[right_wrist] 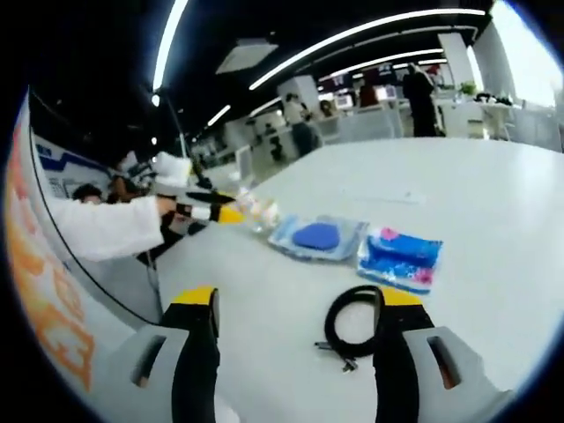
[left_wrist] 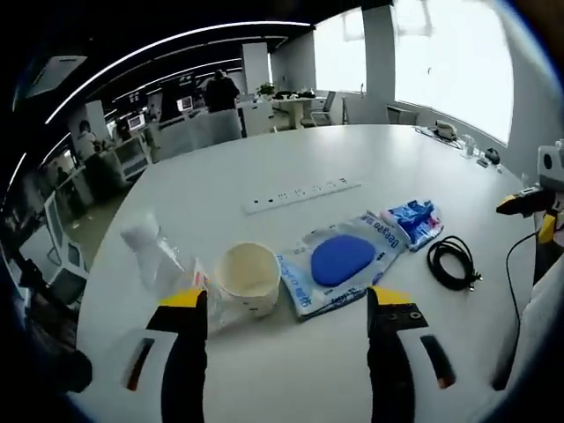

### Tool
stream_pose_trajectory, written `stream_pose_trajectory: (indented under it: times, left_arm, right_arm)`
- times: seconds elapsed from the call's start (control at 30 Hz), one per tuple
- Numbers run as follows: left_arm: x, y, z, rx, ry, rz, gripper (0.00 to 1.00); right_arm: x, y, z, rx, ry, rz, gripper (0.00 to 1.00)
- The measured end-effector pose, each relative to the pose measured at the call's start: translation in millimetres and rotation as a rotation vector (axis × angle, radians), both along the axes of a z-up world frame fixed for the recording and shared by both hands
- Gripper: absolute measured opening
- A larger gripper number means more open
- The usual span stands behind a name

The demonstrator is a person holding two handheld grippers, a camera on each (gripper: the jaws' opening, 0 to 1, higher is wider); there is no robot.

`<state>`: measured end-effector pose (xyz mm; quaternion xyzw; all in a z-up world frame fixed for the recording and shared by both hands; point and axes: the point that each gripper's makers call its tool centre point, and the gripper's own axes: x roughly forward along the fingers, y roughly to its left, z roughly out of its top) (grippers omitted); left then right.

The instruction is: Arrange the tabletop items into an orderly group along one side of the table until the central work area is clear of visible clutter.

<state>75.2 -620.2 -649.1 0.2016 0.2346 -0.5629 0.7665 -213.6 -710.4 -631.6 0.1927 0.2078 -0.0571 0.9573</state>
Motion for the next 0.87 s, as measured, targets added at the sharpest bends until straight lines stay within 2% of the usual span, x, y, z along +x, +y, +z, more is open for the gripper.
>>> stream_pose_trajectory:
  times: [0.3,0.43,0.87]
  left_arm:
    - [1.4,45,10.2,-0.003,-0.009,0.063,0.84]
    - [-0.6,66,8.8,-0.001,0.011,0.095,0.89]
    - [-8.7,124,0.0,0.043,0.044,0.161,0.93]
  right_arm:
    - [-34,4,-8.7,0.039,0.042,-0.071,0.73]
    - [-44,5,-12.8,0.033,0.064,-0.084,0.75]
    - [-68,16,-21.4,0.044,0.121,-0.12,0.77]
